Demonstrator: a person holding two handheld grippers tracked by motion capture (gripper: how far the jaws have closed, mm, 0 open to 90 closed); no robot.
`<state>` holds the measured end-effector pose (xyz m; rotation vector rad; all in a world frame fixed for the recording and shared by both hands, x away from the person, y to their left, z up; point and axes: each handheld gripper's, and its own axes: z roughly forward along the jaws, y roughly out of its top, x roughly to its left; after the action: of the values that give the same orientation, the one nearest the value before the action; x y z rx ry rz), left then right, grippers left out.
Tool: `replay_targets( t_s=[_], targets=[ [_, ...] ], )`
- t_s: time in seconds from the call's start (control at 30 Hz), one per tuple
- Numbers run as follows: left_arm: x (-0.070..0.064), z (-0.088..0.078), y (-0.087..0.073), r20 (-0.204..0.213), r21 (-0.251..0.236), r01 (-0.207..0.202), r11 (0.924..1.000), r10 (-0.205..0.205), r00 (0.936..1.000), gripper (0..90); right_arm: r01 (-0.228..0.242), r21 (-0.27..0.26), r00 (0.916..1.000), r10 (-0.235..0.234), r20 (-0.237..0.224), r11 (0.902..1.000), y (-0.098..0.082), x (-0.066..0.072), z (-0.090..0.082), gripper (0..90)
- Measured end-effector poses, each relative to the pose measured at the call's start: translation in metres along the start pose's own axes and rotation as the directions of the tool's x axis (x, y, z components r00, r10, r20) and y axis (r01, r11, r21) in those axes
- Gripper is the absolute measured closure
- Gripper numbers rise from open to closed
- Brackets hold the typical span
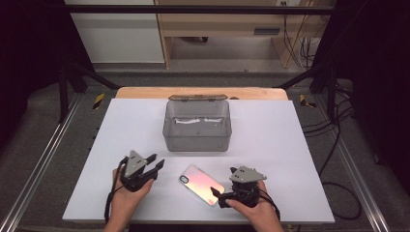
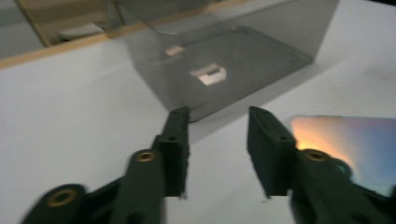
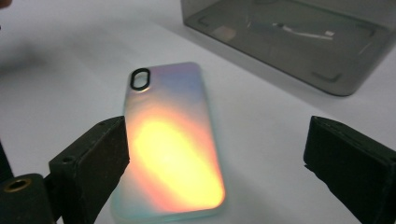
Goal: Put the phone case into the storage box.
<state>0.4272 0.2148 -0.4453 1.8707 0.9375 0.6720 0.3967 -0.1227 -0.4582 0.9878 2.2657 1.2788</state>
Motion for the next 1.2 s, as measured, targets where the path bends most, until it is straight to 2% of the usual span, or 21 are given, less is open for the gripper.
replay_targets(
  t_s=[0.03, 0.07, 0.1, 0.13, 0.17, 0.2, 0.23, 0.27, 0.3, 0.37, 0.47, 0.6, 0.77, 1.0, 1.1, 1.2],
  targets=[
    [0.009, -0.013, -0.006, -0.035, -0.055, 0.035, 0.9979, -0.037, 0.9987, 49.8, -0.001, 0.012, 0.9999, 0.001, -0.011, 0.9999, -0.001, 0.003, 0.002, 7.3],
    [0.009, -0.013, -0.006, -0.035, -0.055, 0.035, 0.9979, -0.037, 0.9987, 42.4, 0.013, 0.023, 0.9998, -0.013, -0.016, 0.9996, -0.001, 0.006, 0.005, 7.3],
    [0.019, -0.021, -0.013, -0.056, -0.100, 0.085, 0.9914, -0.091, 0.9943, 33.9, 0.020, 0.035, 0.9997, -0.019, -0.016, 0.9992, -0.001, 0.009, 0.007, 7.3],
    [0.019, -0.021, -0.013, -0.056, -0.100, 0.085, 0.9914, -0.091, 0.9943, 27.7, 0.017, 0.044, 0.9996, -0.016, -0.023, 0.9989, -0.002, 0.011, 0.009, 7.2],
    [0.028, -0.028, -0.020, -0.070, -0.147, 0.139, 0.9794, -0.151, 0.9861, 22.1, 0.016, 0.060, 0.9993, -0.014, -0.034, 0.9981, -0.003, 0.014, 0.011, 6.6],
    [0.031, -0.030, -0.023, -0.081, -0.164, 0.165, 0.9725, -0.180, 0.9803, 17.4, 0.019, 0.073, 0.9989, -0.016, -0.045, 0.9971, -0.004, 0.016, 0.014, 6.4],
    [0.035, -0.032, -0.024, -0.093, -0.173, 0.183, 0.9678, -0.201, 0.9751, 11.5, 0.020, 0.095, 0.9986, -0.015, -0.051, 0.9953, -0.005, 0.018, 0.016, 6.4],
    [0.035, -0.032, -0.024, -0.093, -0.173, 0.183, 0.9678, -0.201, 0.9751, 7.4, 0.020, 0.095, 0.9986, -0.015, -0.051, 0.9953, -0.005, 0.018, 0.016, 6.4],
    [0.037, -0.035, -0.023, -0.092, -0.189, 0.199, 0.9616, -0.219, 0.9714, 7.4, 0.024, 0.112, 0.9985, -0.018, -0.052, 0.9934, -0.006, 0.019, 0.019, 6.9],
    [0.040, -0.040, -0.023, -0.107, -0.224, 0.191, 0.9556, -0.219, 0.9698, 4.6, 0.040, 0.139, 0.9980, -0.032, -0.055, 0.9894, -0.008, 0.021, 0.024, 7.6],
    [0.040, -0.040, -0.023, -0.103, -0.223, 0.194, 0.9554, -0.221, 0.9698, 4.5, 0.034, 0.154, 0.9978, -0.025, -0.062, 0.9874, -0.011, 0.022, 0.028, 8.5],
    [0.039, -0.039, -0.024, -0.100, -0.219, 0.195, 0.9559, -0.221, 0.9701, 5.0, 0.057, 0.182, 0.9967, -0.046, -0.067, 0.9816, -0.012, 0.025, 0.030, 9.2],
    [0.039, -0.037, -0.024, -0.098, -0.219, 0.198, 0.9554, -0.224, 0.9697, 5.6, 0.080, 0.210, 0.9964, -0.071, -0.046, 0.9744, -0.014, 0.026, 0.034, 15.7],
    [0.037, -0.036, -0.024, -0.091, -0.213, 0.200, 0.9565, -0.223, 0.9706, 5.6, 0.075, 0.205, 0.9967, -0.068, -0.044, 0.9758, -0.015, 0.026, 0.033, 16.2],
    [0.035, -0.036, -0.023, -0.086, -0.212, 0.196, 0.9573, -0.218, 0.9721, 5.9, 0.078, 0.230, 0.9965, -0.069, -0.046, 0.9702, -0.012, 0.026, 0.034, 16.8],
    [0.034, -0.037, -0.023, -0.086, -0.216, 0.198, 0.9561, -0.221, 0.9715, 5.9, 0.079, 0.235, 0.9965, -0.071, -0.042, 0.9688, -0.012, 0.026, 0.034, 17.1]
  ],
)
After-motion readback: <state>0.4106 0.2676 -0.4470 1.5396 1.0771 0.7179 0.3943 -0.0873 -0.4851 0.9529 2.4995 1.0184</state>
